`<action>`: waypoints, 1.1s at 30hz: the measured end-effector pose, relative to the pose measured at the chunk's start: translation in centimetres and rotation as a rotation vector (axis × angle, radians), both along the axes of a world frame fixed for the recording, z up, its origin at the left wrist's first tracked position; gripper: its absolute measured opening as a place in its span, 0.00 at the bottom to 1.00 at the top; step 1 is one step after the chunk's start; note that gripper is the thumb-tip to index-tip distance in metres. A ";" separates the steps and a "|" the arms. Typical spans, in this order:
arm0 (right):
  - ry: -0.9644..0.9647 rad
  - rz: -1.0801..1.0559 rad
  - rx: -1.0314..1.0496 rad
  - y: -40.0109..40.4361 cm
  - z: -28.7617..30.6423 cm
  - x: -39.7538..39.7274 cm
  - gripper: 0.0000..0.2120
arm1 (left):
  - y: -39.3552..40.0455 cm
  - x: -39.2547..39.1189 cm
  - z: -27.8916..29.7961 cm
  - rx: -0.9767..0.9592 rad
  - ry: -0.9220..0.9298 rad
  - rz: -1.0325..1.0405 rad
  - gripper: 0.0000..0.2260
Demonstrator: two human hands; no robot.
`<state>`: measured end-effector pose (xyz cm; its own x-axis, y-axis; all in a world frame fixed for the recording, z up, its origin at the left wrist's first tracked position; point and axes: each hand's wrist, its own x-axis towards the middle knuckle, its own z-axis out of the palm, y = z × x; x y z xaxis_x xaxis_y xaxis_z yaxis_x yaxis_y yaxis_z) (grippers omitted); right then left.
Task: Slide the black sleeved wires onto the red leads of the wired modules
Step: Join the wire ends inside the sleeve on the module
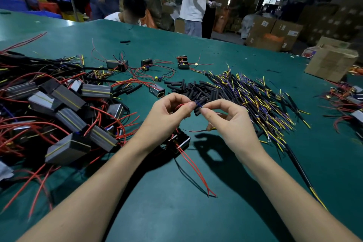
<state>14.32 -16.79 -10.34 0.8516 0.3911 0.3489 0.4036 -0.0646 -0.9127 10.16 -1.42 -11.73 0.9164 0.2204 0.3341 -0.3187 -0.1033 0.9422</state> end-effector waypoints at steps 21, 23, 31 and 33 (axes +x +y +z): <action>-0.032 0.048 0.040 0.2 0.9 -0.2 0.04 | 0.4 -0.4 0.6 -0.068 -0.013 0.046 0.05; -0.035 0.050 0.040 0.3 0.9 -0.3 0.05 | 0.4 -0.3 0.8 -0.066 -0.030 0.085 0.04; -0.019 0.102 0.018 0.2 0.8 -0.5 0.05 | 0.3 -0.1 0.4 -0.110 0.022 0.139 0.04; -0.002 0.108 0.024 0.2 0.8 -0.5 0.06 | 0.2 0.0 0.4 -0.115 0.031 0.153 0.03</action>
